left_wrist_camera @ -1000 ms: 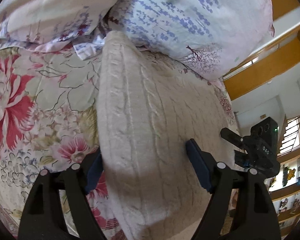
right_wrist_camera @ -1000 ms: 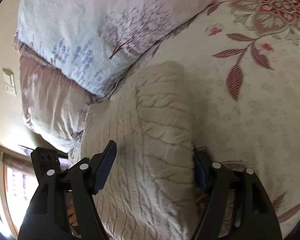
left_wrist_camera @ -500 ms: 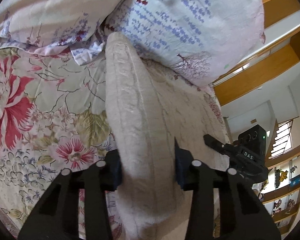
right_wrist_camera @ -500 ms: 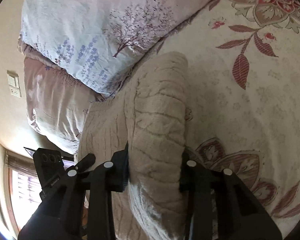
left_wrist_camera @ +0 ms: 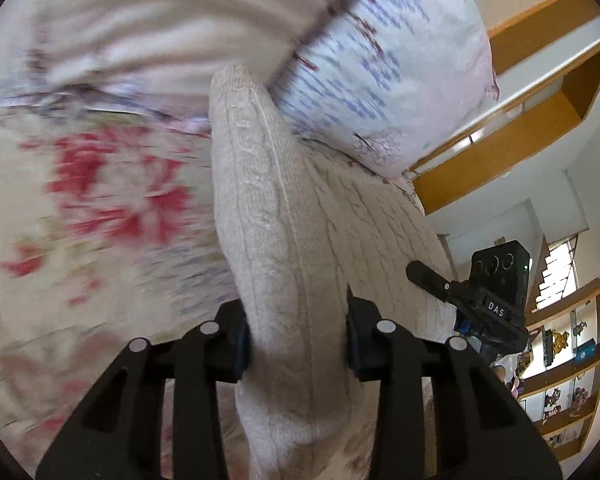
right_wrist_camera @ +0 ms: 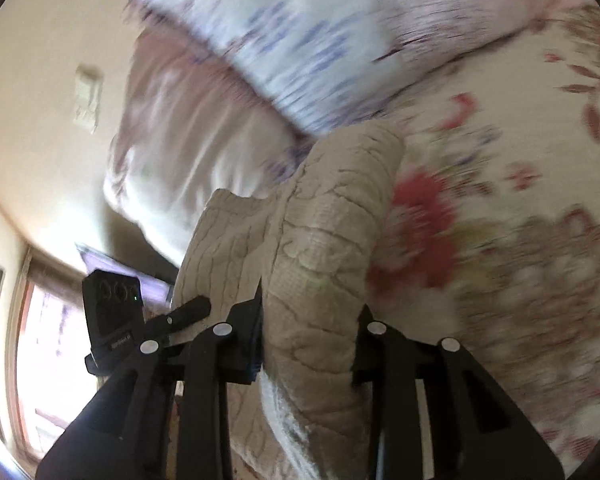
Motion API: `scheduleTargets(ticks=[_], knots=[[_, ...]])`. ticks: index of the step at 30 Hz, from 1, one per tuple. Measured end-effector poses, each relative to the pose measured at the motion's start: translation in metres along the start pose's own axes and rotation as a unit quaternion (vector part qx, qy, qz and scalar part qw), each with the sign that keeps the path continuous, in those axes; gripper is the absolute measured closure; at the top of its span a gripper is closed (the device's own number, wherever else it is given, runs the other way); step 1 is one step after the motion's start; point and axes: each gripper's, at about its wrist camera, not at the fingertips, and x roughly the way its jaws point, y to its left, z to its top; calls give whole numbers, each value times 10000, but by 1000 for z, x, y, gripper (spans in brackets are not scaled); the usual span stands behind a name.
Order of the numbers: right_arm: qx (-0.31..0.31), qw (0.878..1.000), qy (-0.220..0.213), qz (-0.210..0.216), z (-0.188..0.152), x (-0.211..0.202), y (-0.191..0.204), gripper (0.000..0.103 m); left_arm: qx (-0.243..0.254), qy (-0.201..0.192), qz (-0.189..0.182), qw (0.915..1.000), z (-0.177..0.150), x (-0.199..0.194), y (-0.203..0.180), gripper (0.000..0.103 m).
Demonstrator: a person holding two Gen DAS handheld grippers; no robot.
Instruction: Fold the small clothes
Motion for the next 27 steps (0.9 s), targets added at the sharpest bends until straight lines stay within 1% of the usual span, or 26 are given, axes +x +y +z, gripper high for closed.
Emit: scheduleTargets(ticks=[1, 3, 4, 6, 7, 8, 10, 11, 12, 15, 16, 18, 20, 22, 23, 25, 27], knots=[[-211, 9998, 6, 7, -4, 9, 12, 74, -49, -69, 30, 10000, -2, -17, 11, 67], [-491, 9988, -16, -50, -10, 24, 27, 74, -159, -193, 111, 9996, -3, -35, 28, 65], [-623, 9978, 43, -199, -12, 40, 32, 74, -239, -231, 208, 9992, -3, -41, 42, 64], [-612, 9966, 299, -466, -15, 62, 29, 73, -506, -184, 469, 9974, -4, -37, 70, 62], [-514, 9946, 477, -771, -16, 78, 22, 73, -666, -118, 621, 9958, -6, -33, 83, 61], [-432, 9937, 528, -892, -16, 84, 16, 66, -842, -82, 595, 9946, -10, -29, 97, 55], [-167, 9954, 618, -713, -12, 82, 7, 62, -1068, -171, 255, 9938, -14, -31, 111, 53], [-46, 9957, 654, -655, -9, 77, 4, 59, -1087, -205, 205, 9937, -15, -34, 113, 53], [-9, 9959, 641, -646, -6, 74, 3, 57, -1030, -255, 235, 9941, -17, -39, 112, 53], [118, 9975, 336, -607, 6, 53, -1, 57, -647, -603, 625, 9941, -20, -61, 101, 51], [155, 9977, 275, -604, 9, 51, -3, 57, -439, -828, 836, 9921, -22, -70, 94, 50], [236, 9980, 137, -565, 14, 47, -5, 57, -12, -1200, 1119, 9865, -27, -84, 76, 48], [177, 9979, 115, -616, 20, 57, -1, 57, 394, -1347, 1288, 9817, -32, -86, 56, 47], [-108, 9972, 70, -742, 21, 65, 7, 81, 758, -1312, 1371, 9789, -39, -84, 40, 47], [-270, 9962, -12, -832, 22, 65, 12, 93, 849, -1269, 1375, 9787, -38, -80, 34, 47], [-618, 9926, -356, -980, 25, 57, 25, 94, 1026, -1144, 1375, 9785, -43, -72, 24, 47], [-778, 9874, -627, -1226, 28, 52, 33, 94, 1104, -1080, 1434, 9775, -45, -65, 19, 47]])
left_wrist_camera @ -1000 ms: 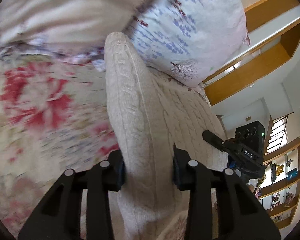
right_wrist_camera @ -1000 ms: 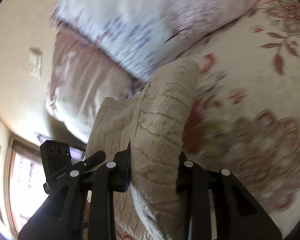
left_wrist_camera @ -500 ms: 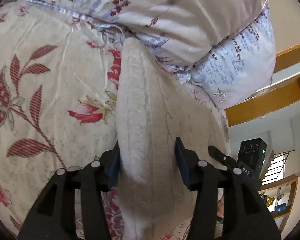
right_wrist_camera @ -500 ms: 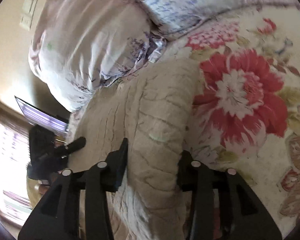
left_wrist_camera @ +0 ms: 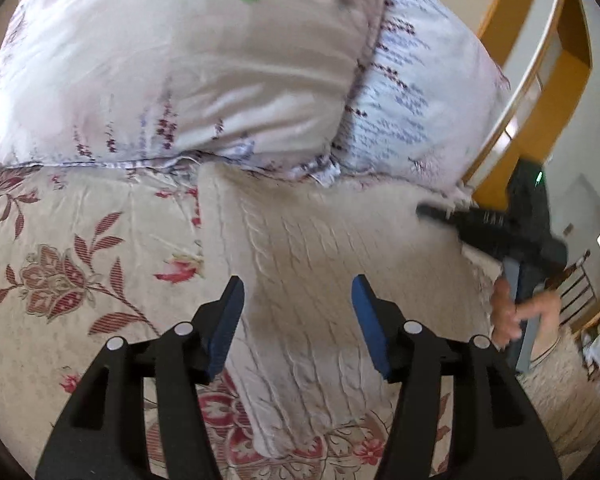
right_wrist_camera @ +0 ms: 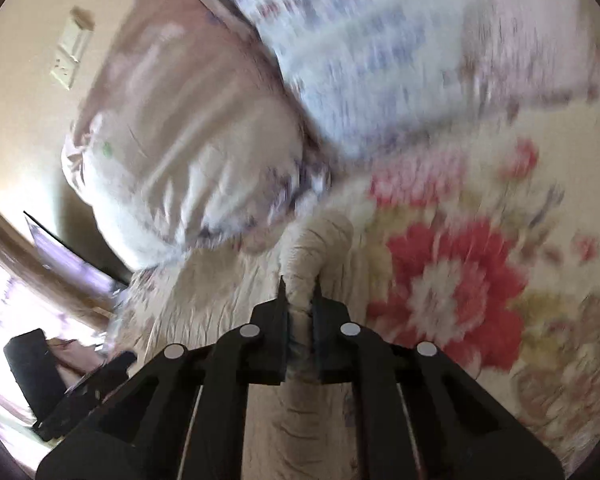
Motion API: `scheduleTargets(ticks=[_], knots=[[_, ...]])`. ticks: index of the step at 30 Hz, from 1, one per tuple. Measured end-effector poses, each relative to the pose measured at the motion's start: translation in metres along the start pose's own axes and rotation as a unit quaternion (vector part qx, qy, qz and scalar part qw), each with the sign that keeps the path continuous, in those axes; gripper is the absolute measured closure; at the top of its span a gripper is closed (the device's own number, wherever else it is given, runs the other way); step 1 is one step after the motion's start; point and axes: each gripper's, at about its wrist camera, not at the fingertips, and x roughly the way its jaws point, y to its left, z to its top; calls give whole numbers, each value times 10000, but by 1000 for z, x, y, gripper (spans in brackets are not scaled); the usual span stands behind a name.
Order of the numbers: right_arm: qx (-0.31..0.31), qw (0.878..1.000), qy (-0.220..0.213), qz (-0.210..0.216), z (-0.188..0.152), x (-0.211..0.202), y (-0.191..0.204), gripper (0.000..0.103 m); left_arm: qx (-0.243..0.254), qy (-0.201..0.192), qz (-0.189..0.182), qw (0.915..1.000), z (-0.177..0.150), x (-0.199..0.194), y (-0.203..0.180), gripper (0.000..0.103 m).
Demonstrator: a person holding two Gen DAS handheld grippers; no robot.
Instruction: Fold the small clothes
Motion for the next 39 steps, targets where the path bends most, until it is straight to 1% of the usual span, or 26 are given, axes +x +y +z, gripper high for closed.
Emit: scheduleTargets(ticks=[1, 2, 3, 4, 6, 9, 10, 12, 14, 16, 18, 19, 22, 24, 25, 29, 34, 36, 38, 39], knots=[[-24, 9997, -50, -231, 2, 0, -1, 94, 58, 35, 90, 9999, -1, 5, -3, 46], [-19, 9987, 36, -516, 3, 6, -4, 94, 103, 58, 156, 9998, -1, 8, -5, 46], [16, 9976, 134, -673, 3, 12, -8, 94, 139, 95, 199, 9997, -1, 11, -7, 46], [104, 9954, 354, -883, 2, 23, -14, 94, 161, 147, 236, 9995, -2, 15, -7, 46], [234, 9925, 662, -1002, -2, 38, -23, 94, 189, 219, 319, 9991, -4, 20, -8, 42], [87, 9936, 620, -938, 0, 30, -18, 91, 119, 273, 348, 9990, -6, 21, -4, 42], [70, 9943, 588, -887, 0, 22, -16, 88, 79, 283, 342, 9990, -6, 18, -2, 42], [-29, 9952, 492, -841, -4, 4, -12, 74, 52, 270, 399, 9988, -9, 13, 1, 41], [-192, 9969, 341, -678, -13, -11, -2, 69, 90, 235, 494, 9985, -11, 9, 3, 40], [-427, 9979, 278, -409, -24, -26, 12, 69, 186, 202, 700, 9972, -13, 6, 2, 38], [-694, 9967, 394, -179, -39, -32, 25, 69, 282, 200, 837, 9959, -16, 5, 1, 36], [-795, 9956, 473, -159, -43, -32, 29, 69, 320, 224, 908, 9951, -17, 6, 1, 35], [-1171, 9896, 758, -355, -60, -23, 37, 69, 372, 315, 1047, 9933, -20, 11, 2, 32], [-1283, 9857, 881, -651, -69, -13, 37, 68, 437, 362, 1152, 9917, -23, 15, 1, 30], [-1253, 9854, 906, -717, -72, -9, 34, 68, 481, 375, 1227, 9906, -25, 17, 0, 29], [-1000, 9893, 807, -695, -75, -10, 27, 68, 586, 400, 1416, 9874, -31, 22, -3, 26], [-805, 9924, 549, -751, -89, -19, 24, 65, 442, 377, 1443, 9878, -35, 26, 1, 21], [-783, 9921, 525, -827, -91, -25, 26, 58, 392, 336, 1436, 9883, -37, 23, 2, 21], [-756, 9917, 418, -953, -90, -37, 29, 56, 391, 243, 1481, 9879, -40, 17, 0, 20], [-762, 9913, 290, -1037, -89, -44, 31, 44, 431, 167, 1548, 9869, -42, 13, -1, 18]])
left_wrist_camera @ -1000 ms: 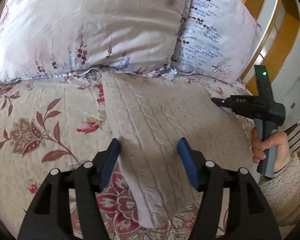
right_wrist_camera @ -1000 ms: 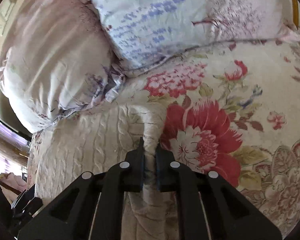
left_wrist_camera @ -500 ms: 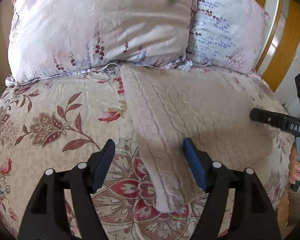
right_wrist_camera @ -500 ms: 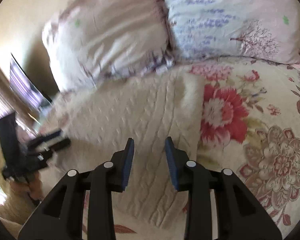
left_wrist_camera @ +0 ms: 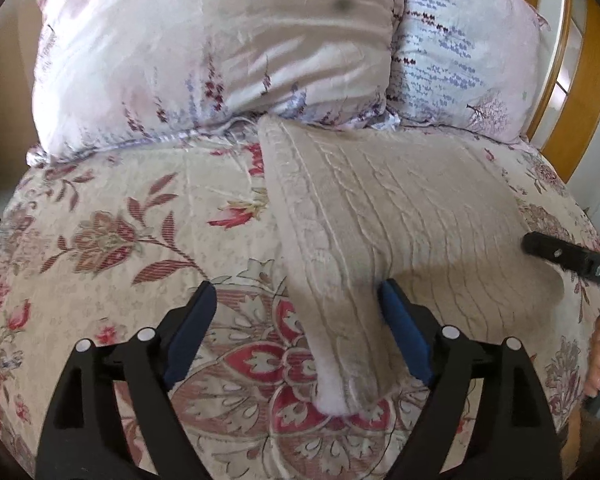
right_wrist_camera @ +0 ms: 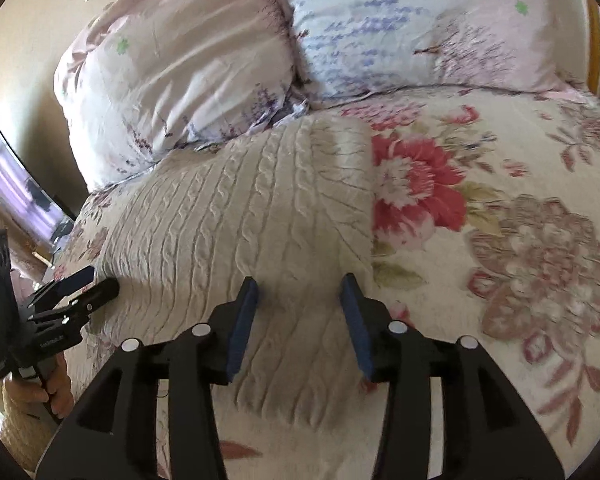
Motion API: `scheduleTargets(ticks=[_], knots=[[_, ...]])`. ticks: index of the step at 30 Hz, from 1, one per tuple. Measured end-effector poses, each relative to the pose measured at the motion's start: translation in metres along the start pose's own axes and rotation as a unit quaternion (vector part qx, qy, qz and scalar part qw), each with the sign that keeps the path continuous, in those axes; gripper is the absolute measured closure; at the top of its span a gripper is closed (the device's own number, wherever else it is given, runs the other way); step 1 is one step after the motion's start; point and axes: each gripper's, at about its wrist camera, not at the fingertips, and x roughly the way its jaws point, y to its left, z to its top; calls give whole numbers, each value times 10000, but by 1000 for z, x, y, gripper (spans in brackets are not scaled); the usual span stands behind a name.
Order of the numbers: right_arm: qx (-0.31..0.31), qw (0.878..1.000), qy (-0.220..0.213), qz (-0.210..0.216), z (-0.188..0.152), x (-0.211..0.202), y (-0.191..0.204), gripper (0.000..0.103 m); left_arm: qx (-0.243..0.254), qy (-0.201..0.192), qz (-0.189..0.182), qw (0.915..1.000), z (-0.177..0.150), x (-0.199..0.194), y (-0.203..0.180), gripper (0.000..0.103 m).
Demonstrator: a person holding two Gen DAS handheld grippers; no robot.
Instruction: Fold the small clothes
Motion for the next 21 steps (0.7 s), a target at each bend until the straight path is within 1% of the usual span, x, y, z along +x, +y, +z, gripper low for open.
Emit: scheduleTargets(ticks=[1, 2, 4, 6, 8, 11, 13, 15, 19, 21], knots=[[-16, 9996, -205, -193, -1, -11, 0, 36, 41, -86, 100, 9999, -2, -4, -1, 17], [-59, 9986, -405, -342, -2, -21, 0, 24, 88, -174, 199, 9996, -4, -9, -1, 16], [-130, 9966, -634, -505, -4, -33, 0, 22, 168, -315, 392, 9986, -9, -17, -3, 14], [-120, 9958, -692, -589, -7, -40, -1, 21, 193, -399, 545, 9975, -13, -23, -3, 9], [-81, 9945, -760, -721, -13, -46, -1, 21, 185, -461, 640, 9967, -18, -28, -4, 7], [-84, 9891, -977, -1096, -21, -53, 2, 1, 88, -443, 689, 9966, -25, -33, -2, 4], [-189, 9836, -1241, -1294, -30, -61, 8, 1, -14, -433, 721, 9965, -32, -38, -1, 2], [-273, 9820, -1265, -1374, -37, -64, 13, 1, -128, -410, 702, 9966, -38, -42, 2, 2], [-324, 9874, -971, -1208, -49, -54, 21, 1, -415, -199, 405, 9981, -51, -44, 6, 2], [-327, 9896, -777, -1164, -55, -45, 25, 1, -490, -70, 359, 9981, -57, -41, 5, 2]])
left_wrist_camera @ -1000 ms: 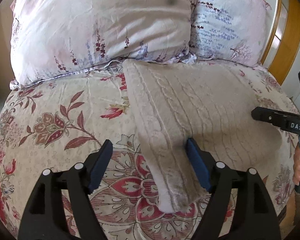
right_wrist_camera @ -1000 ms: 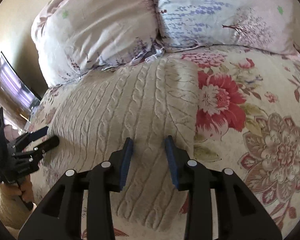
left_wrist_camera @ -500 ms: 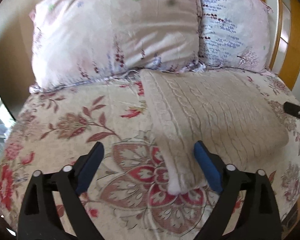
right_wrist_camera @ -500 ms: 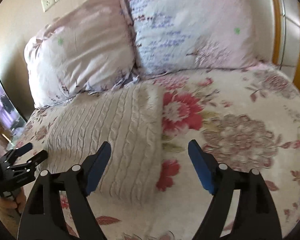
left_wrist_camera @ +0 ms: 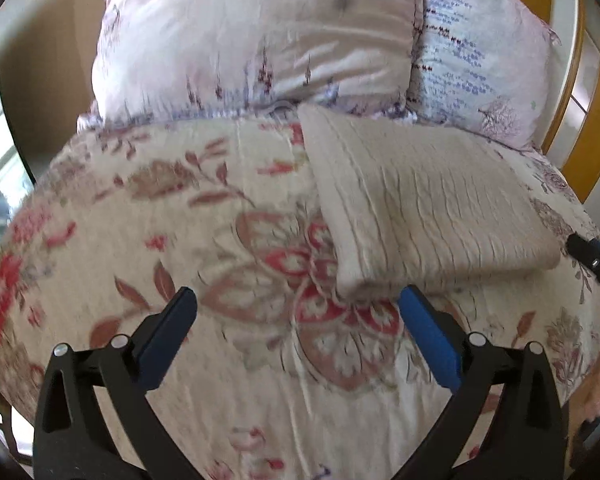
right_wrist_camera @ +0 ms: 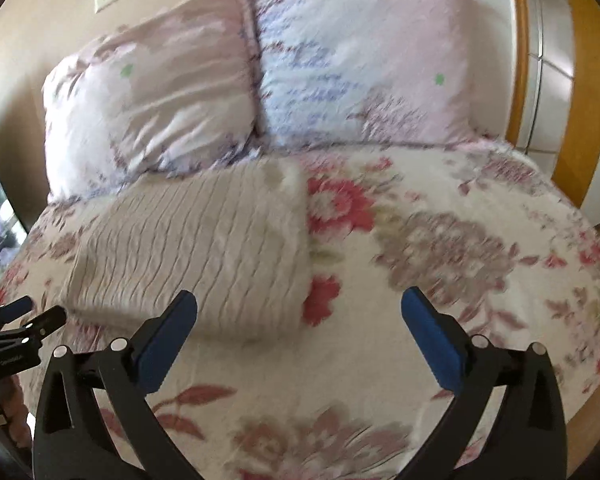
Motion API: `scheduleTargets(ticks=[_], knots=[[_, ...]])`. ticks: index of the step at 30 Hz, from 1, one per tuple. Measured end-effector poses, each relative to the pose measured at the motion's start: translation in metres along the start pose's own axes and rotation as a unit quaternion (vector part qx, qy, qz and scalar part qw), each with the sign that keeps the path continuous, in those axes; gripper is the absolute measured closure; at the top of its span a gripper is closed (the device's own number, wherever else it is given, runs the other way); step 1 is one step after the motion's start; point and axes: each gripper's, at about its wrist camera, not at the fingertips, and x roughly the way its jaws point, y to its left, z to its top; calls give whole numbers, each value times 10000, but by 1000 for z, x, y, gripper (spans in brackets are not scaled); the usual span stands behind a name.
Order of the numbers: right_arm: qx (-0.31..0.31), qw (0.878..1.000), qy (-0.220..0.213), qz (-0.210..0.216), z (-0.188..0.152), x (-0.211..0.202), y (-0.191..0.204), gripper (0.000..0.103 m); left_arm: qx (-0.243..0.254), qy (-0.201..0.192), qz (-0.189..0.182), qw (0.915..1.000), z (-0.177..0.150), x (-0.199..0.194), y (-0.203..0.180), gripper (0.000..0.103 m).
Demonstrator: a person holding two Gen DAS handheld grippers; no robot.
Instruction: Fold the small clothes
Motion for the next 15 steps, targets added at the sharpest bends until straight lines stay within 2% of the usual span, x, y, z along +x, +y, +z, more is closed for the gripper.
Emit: scheduleTargets(ticks=[8, 15], knots=[[-98, 9983, 582, -11, -24, 22, 22, 1, 149, 265, 138, 9994, -11, 9, -18, 2], [-306, 9965, 720, -290, -30, 29, 33, 1, 394, 608, 298, 9969, -14, 24, -37, 2]])
